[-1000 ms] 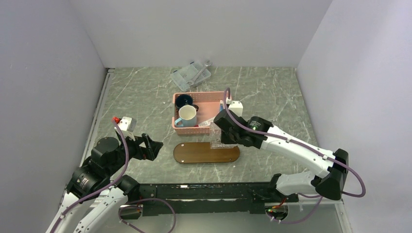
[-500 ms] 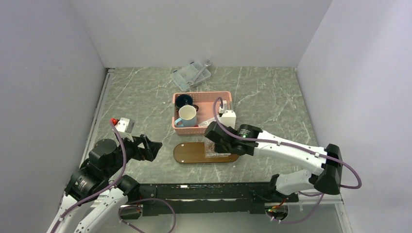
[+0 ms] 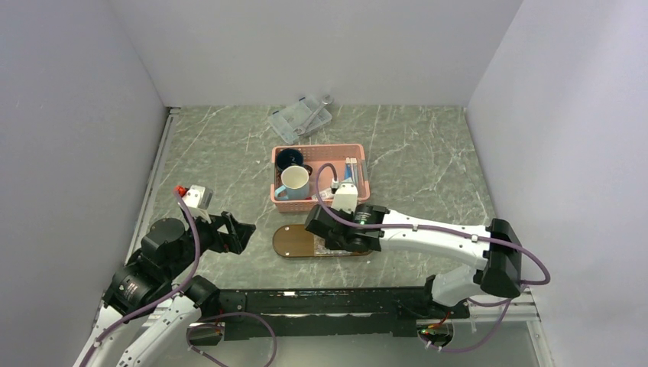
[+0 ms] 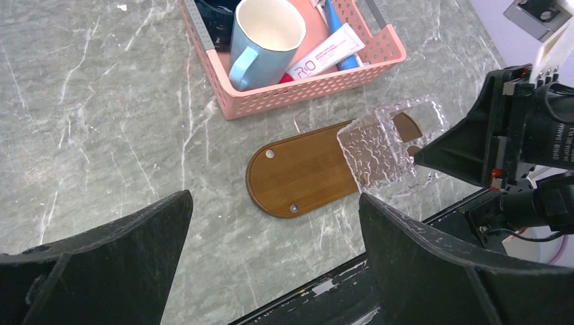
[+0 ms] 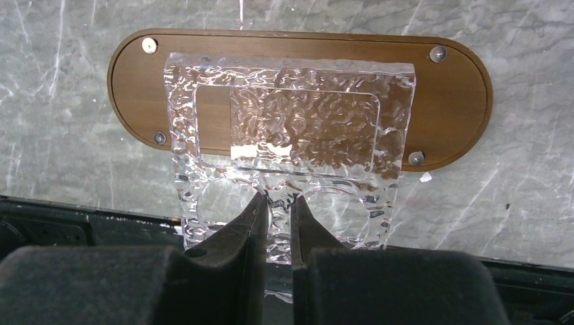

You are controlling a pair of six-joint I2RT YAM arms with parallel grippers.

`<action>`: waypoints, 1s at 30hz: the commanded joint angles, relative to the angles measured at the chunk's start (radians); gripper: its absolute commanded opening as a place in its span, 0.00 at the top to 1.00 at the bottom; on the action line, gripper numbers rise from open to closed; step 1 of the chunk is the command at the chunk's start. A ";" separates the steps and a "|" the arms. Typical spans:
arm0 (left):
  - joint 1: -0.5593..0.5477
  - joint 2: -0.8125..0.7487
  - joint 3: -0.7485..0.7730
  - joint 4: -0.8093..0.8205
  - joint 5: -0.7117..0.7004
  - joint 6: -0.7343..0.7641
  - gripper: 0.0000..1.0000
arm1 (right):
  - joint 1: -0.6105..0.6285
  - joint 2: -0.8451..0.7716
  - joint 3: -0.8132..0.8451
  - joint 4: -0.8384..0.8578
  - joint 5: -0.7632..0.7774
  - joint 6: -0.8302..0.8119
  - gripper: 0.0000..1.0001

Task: Prepare toiletry sets of a toothbrush and toothpaste on the tray

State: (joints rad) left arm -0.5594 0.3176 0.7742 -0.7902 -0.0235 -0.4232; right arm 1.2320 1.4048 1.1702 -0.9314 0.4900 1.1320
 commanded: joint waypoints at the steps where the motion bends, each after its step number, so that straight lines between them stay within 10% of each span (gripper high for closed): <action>1: 0.004 -0.007 0.005 0.029 -0.004 0.002 0.01 | 0.008 0.036 0.072 0.041 0.029 0.026 1.00; 30: 0.003 -0.005 0.006 0.028 -0.004 0.001 0.01 | -0.036 0.123 0.063 0.128 -0.005 -0.039 1.00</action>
State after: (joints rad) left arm -0.5594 0.3157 0.7742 -0.7898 -0.0238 -0.4232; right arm 1.2053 1.5280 1.2186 -0.8455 0.4812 1.1065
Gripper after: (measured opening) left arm 0.992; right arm 0.143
